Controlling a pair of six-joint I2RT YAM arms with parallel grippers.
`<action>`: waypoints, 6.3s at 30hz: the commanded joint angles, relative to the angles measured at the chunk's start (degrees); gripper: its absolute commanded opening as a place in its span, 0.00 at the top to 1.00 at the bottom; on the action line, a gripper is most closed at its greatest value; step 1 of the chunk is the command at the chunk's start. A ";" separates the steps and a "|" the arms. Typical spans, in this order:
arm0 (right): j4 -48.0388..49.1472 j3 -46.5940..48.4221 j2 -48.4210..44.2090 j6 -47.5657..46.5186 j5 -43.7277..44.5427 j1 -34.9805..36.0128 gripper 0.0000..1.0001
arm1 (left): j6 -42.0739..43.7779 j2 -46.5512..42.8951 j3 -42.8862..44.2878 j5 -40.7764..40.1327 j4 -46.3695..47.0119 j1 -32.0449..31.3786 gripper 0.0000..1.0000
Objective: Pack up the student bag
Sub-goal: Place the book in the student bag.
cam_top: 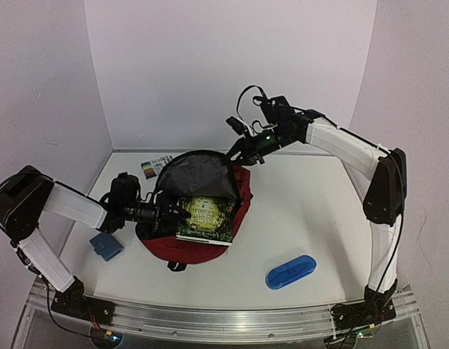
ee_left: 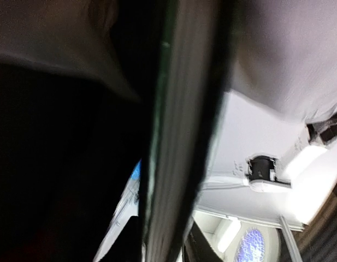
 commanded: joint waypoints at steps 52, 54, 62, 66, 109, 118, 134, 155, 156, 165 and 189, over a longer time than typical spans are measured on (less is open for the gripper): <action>2.78 0.36 0.50 1.18 2.70 -2.28 1.00 | 45.50 2.04 15.06 -37.46 -67.14 -37.57 0.72; 2.78 -0.03 0.24 1.07 2.88 -2.27 1.00 | 45.17 3.03 14.87 -39.08 -65.94 -37.58 0.74; 2.87 -2.32 -0.46 1.19 2.41 -2.16 1.00 | 46.18 3.47 19.57 -50.12 -68.98 -36.39 0.74; 2.96 -2.60 -0.66 1.26 2.12 -1.99 1.00 | 47.95 1.31 22.55 -54.03 -70.90 -34.25 0.74; 3.58 -3.07 -1.81 1.00 2.57 -1.59 1.00 | 34.46 -29.97 -8.96 -25.96 -47.90 -5.45 0.17; 3.50 -2.80 -2.65 0.45 3.36 -1.57 1.00 | 39.32 -15.12 -8.61 -13.85 -32.81 -0.16 0.23; 3.44 -3.05 -2.43 0.28 4.16 -1.59 1.00 | 36.04 0.14 -7.67 -6.04 -12.90 -0.15 0.65; 3.48 -0.89 -2.77 0.02 2.45 -1.55 1.00 | 21.43 -18.10 -7.61 -7.08 -10.77 -0.14 1.00; 3.50 -0.70 -2.89 -0.05 2.12 -1.56 1.00 | 20.22 -17.63 -7.62 -6.80 -8.99 -0.14 1.00; 3.92 3.57 -3.74 -0.08 -0.10 -1.59 1.00 | 14.96 -8.36 -3.73 -0.86 0.63 -0.16 1.00; 4.59 -2.03 -7.13 -0.57 -0.99 -1.50 1.00 | 16.18 6.71 18.26 -6.33 -13.42 6.72 0.97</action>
